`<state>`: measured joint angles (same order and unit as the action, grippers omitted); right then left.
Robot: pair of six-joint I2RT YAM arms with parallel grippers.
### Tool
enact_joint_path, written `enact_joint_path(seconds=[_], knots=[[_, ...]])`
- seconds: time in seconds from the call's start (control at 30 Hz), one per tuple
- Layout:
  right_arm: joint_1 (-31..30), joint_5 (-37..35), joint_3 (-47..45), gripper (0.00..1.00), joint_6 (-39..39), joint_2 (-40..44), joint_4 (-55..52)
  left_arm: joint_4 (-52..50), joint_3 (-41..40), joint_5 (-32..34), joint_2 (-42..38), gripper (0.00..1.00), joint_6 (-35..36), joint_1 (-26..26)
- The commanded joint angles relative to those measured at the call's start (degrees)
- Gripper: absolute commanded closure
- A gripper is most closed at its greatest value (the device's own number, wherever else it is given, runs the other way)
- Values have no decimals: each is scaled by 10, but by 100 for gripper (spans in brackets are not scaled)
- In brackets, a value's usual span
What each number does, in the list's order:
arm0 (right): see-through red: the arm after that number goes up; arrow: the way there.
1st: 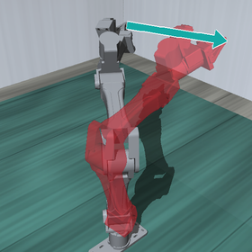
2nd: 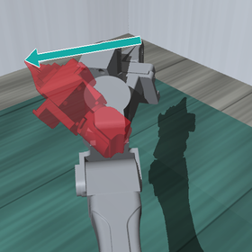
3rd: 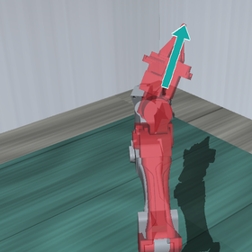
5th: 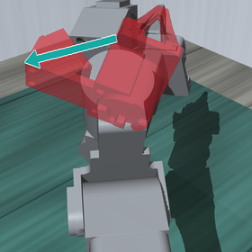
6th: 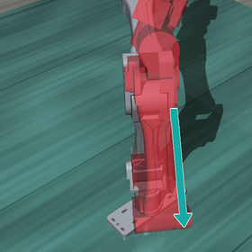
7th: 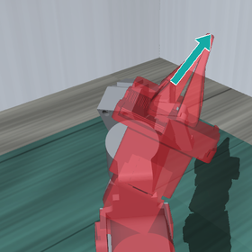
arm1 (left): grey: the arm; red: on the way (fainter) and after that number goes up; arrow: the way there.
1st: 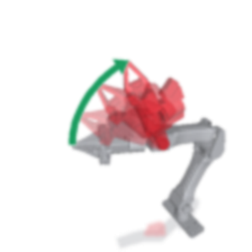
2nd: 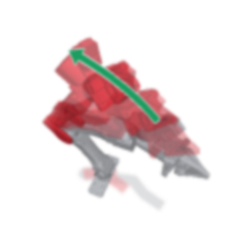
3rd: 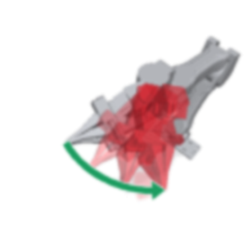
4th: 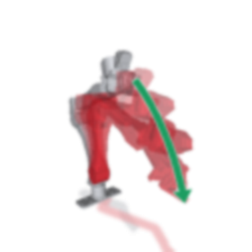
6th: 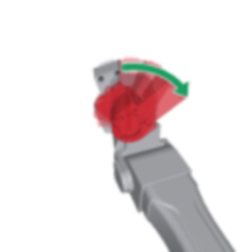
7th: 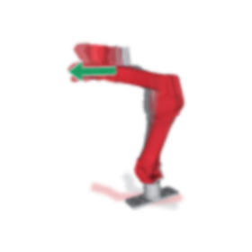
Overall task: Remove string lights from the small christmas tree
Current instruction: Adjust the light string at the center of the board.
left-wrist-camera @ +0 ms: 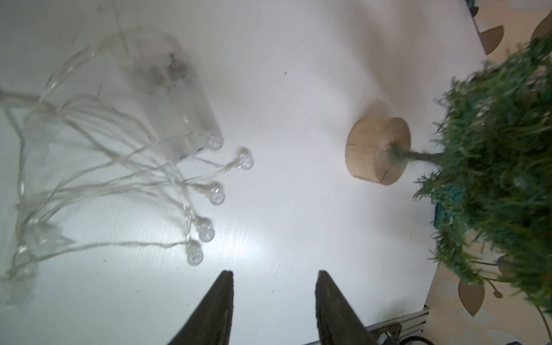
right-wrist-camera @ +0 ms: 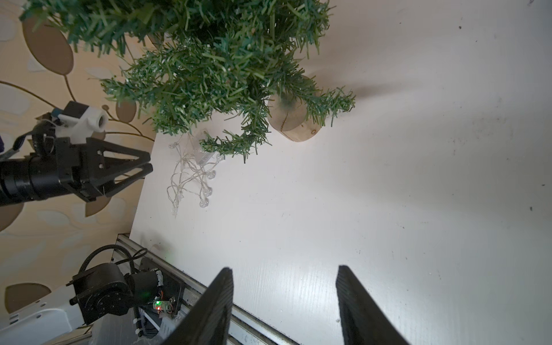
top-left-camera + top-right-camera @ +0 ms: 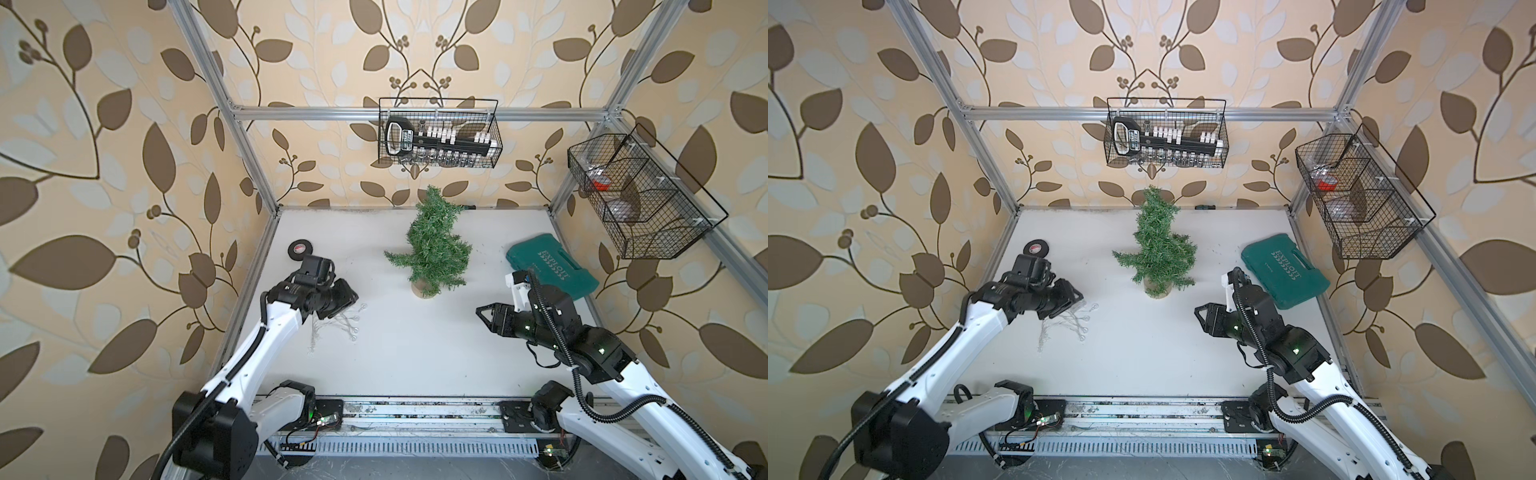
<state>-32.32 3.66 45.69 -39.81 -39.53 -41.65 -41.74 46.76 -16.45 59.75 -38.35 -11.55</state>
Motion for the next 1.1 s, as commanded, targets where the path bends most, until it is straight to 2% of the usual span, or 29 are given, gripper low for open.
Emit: enact_joint_path(seconds=[0.0, 0.17, 0.33, 0.43, 0.63, 0.73, 0.83, 1.0, 1.07], knots=[[4, 10, -10, 45, 15, -3, 8, -45, -69, 18, -33, 52, -21, 3], [7, 13, -9, 45, 18, -7, 8, 38, -154, 17, -33, 52, -53, 4], [9, 9, 2, 45, 19, -6, -2, 126, -167, 38, 64, 53, -35, 11], [10, 3, 12, 45, 23, -6, -14, 150, -134, 36, 145, 53, -6, 31], [14, -18, 28, 41, 26, -3, -31, 143, -9, 18, 297, 54, 48, 58], [19, -41, 41, 33, 29, -8, -39, 117, 60, 8, 346, 54, 62, 66], [25, -67, 59, 24, 35, -13, -44, 104, 97, -3, 352, 54, 58, 66], [46, -91, 86, 14, 50, -28, -42, 79, 106, 1, 301, 52, 66, 66], [63, -97, 102, 3, 62, -40, -42, 54, 113, 2, 272, 51, 78, 65]])
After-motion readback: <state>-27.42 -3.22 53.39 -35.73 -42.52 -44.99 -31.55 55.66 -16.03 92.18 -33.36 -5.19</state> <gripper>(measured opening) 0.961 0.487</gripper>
